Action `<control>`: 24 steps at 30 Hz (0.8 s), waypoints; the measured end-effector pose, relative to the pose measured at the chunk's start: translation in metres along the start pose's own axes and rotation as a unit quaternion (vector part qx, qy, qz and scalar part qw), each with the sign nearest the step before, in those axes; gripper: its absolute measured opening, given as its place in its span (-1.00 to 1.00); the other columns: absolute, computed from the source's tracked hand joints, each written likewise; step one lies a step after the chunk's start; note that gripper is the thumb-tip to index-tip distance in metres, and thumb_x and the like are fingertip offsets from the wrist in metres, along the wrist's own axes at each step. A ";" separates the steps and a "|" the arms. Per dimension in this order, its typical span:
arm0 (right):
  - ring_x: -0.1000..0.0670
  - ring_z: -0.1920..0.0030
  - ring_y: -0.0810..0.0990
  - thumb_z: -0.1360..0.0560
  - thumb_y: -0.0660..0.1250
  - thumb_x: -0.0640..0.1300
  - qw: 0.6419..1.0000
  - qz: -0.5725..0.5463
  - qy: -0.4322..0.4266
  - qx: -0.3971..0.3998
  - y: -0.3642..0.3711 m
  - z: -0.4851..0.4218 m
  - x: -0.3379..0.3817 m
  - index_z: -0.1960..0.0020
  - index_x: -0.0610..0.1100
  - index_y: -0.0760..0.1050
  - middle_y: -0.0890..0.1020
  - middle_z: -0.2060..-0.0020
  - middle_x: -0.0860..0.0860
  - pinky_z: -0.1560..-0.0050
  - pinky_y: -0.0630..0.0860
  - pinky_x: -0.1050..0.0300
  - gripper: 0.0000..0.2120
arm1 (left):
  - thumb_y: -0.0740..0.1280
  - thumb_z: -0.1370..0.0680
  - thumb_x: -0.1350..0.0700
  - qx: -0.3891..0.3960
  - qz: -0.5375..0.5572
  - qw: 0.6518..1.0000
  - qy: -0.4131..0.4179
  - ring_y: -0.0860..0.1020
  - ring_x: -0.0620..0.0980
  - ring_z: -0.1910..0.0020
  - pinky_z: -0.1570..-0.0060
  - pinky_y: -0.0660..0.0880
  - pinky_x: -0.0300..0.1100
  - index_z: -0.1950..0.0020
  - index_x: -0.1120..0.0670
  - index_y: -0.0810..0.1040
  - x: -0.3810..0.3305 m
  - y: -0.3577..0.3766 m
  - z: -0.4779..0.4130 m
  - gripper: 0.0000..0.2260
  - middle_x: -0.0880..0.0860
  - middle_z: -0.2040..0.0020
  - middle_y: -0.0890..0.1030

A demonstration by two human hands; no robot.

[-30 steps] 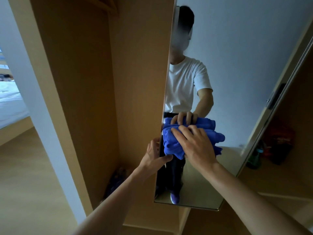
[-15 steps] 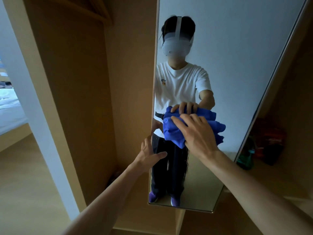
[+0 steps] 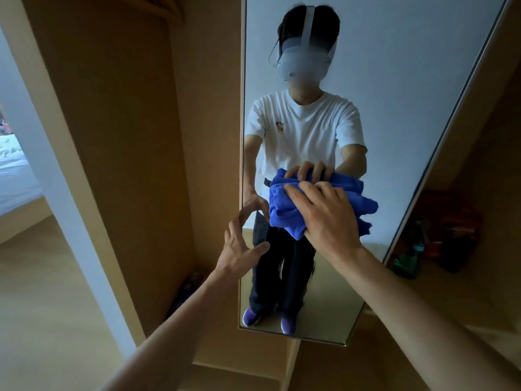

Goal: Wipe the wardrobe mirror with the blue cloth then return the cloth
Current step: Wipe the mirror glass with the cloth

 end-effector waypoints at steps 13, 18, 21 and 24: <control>-0.14 -0.03 0.55 -0.42 0.40 -0.23 0.996 -0.038 -0.055 0.055 0.017 0.043 -0.001 -0.38 -0.08 0.47 0.60 -0.15 -0.04 -0.01 0.48 -0.06 -0.47 | 0.44 -0.33 -0.14 -0.020 0.006 1.000 -0.017 0.27 0.04 -0.48 -0.34 0.39 -0.02 -0.61 0.00 0.03 -0.003 0.006 0.014 -0.05 0.09 -0.54 0.20; -0.14 -0.01 0.53 -0.43 0.29 -0.20 0.999 -0.030 -0.023 0.023 -0.013 0.024 -0.034 -0.42 -0.06 0.45 0.58 -0.10 -0.03 0.02 0.39 -0.05 -0.46 | 0.45 -0.35 -0.14 -0.005 0.017 1.000 -0.023 0.19 0.11 -0.55 -0.45 0.35 0.12 -0.64 0.00 -0.05 -0.007 0.006 0.019 0.00 0.08 -0.60 0.12; -0.15 0.00 0.52 -0.40 0.38 -0.21 1.000 -0.009 -0.021 0.012 -0.029 0.012 -0.051 -0.42 -0.06 0.44 0.56 -0.09 -0.05 0.05 0.35 -0.06 -0.41 | 0.44 -0.34 -0.15 -0.007 0.023 0.999 -0.039 0.17 0.12 -0.56 -0.44 0.34 0.09 -0.64 0.00 -0.07 -0.010 0.009 0.019 0.01 0.08 -0.61 0.10; -0.14 0.00 0.51 -0.43 0.35 -0.19 1.000 0.008 -0.025 0.003 -0.041 0.006 -0.062 -0.42 -0.06 0.43 0.56 -0.06 -0.05 0.03 0.35 -0.06 -0.45 | 0.43 -0.33 -0.15 -0.019 0.031 0.998 -0.046 0.16 0.12 -0.56 -0.39 0.31 0.03 -0.64 0.00 -0.06 -0.012 0.011 0.020 0.02 0.09 -0.60 0.11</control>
Point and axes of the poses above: each hand's wrist, its own z-axis away from the middle knuckle, its own y-axis out of the palm, x = y × z, the point moved 5 cm from there along -z, towards the middle knuckle
